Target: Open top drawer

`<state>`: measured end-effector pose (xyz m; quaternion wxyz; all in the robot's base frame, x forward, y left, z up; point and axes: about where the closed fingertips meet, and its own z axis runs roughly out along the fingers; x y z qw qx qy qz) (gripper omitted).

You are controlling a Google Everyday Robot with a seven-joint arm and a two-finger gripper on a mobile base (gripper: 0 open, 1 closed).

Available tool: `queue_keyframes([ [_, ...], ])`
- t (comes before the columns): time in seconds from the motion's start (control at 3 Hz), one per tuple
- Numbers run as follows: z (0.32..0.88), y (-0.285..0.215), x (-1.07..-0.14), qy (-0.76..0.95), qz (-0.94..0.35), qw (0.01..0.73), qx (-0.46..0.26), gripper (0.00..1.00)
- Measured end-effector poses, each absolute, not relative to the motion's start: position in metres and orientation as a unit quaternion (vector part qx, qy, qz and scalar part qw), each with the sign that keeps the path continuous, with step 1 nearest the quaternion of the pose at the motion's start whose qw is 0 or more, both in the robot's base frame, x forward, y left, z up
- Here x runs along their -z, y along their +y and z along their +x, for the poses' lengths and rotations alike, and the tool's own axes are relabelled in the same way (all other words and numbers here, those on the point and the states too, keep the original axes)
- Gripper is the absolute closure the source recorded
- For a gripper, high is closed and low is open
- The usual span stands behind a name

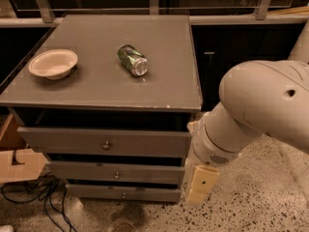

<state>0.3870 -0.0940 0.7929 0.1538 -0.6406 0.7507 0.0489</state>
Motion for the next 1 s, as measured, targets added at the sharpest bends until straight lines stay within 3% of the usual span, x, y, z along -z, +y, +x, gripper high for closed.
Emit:
queue_keyframes([
  [0.67,0.378,-0.079,-0.775,0.744,-0.648,0.144,-0.07,0.0],
  [1.0,0.383,-0.029,-0.743,0.721,-0.672,0.131,-0.108,0.0],
])
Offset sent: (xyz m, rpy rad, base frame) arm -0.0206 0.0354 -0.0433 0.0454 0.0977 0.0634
